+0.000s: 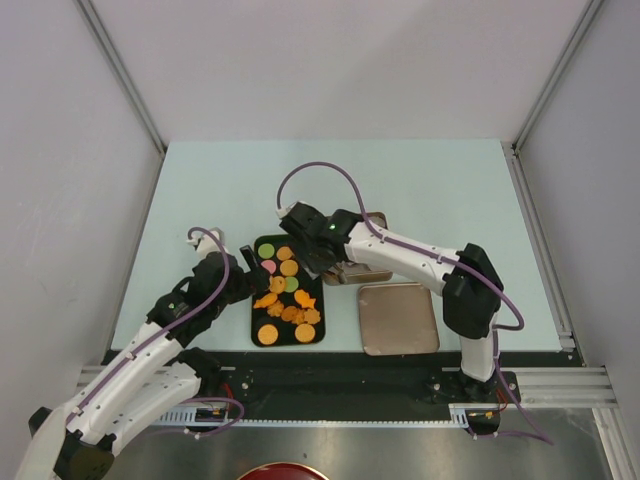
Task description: Pack the cookies
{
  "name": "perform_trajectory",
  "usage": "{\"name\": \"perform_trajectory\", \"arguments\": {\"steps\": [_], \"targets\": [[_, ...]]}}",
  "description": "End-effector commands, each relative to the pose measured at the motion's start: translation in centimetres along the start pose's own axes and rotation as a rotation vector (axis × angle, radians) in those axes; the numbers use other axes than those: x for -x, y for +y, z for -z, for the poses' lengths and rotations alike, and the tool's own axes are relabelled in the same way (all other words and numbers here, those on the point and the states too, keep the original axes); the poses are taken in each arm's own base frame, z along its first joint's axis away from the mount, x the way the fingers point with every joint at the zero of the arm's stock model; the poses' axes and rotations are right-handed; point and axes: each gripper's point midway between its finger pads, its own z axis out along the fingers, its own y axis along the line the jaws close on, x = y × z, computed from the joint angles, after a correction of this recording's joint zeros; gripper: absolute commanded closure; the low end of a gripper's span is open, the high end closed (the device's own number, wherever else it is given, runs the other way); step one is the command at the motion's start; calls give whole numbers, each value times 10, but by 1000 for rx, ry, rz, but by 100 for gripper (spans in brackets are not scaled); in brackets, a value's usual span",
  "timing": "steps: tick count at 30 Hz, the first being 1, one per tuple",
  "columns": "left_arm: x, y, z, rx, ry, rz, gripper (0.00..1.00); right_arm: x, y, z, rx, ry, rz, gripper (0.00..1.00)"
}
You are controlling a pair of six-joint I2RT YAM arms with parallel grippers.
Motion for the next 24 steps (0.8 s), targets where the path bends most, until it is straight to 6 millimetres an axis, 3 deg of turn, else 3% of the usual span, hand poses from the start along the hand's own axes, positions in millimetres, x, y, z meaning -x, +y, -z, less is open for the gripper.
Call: {"name": "perform_trajectory", "arguments": {"steps": [1, 13, 20, 24], "targets": [[3, -1, -2, -4, -17, 27, 0, 11, 3, 1, 12, -19, 12, 47], [1, -2, -3, -7, -12, 26, 0, 19, 19, 0, 64, -21, 33, 54], [2, -1, -2, -4, -15, 23, 0, 24, 10, 8, 40, -43, 15, 66], [4, -2, -2, -8, -17, 25, 0, 32, 1, 21, 29, -81, -3, 74]]}}
